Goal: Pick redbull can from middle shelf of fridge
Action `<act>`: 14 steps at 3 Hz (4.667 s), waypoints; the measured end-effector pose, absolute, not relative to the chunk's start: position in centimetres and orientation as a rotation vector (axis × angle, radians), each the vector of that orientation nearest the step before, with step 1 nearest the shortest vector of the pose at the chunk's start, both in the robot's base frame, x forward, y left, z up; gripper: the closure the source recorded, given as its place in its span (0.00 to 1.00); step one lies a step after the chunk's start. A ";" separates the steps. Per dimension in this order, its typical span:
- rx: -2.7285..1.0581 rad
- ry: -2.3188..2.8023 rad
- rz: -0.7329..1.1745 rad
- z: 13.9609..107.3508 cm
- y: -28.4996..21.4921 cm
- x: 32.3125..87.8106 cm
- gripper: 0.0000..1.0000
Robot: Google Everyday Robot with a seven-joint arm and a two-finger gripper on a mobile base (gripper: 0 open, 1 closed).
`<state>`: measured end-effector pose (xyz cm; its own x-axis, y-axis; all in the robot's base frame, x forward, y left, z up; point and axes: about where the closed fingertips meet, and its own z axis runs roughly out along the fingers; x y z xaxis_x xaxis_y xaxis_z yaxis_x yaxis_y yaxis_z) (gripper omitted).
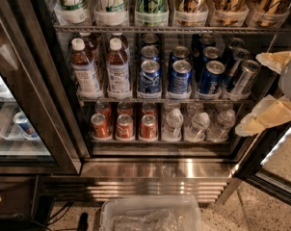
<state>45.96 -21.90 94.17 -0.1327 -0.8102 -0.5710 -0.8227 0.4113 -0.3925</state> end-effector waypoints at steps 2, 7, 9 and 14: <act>-1.193 2.003 -0.016 89.8 -24.4 46.1 0.00; -0.790 1.950 -0.185 86.0 -29.9 52.5 0.00; -0.657 1.811 -0.094 85.8 -29.3 52.9 0.00; -0.589 1.707 -0.131 84.8 -26.5 55.6 0.21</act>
Offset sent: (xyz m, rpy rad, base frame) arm 0.0146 -0.0646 -0.0923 0.0943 -0.0608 -0.3694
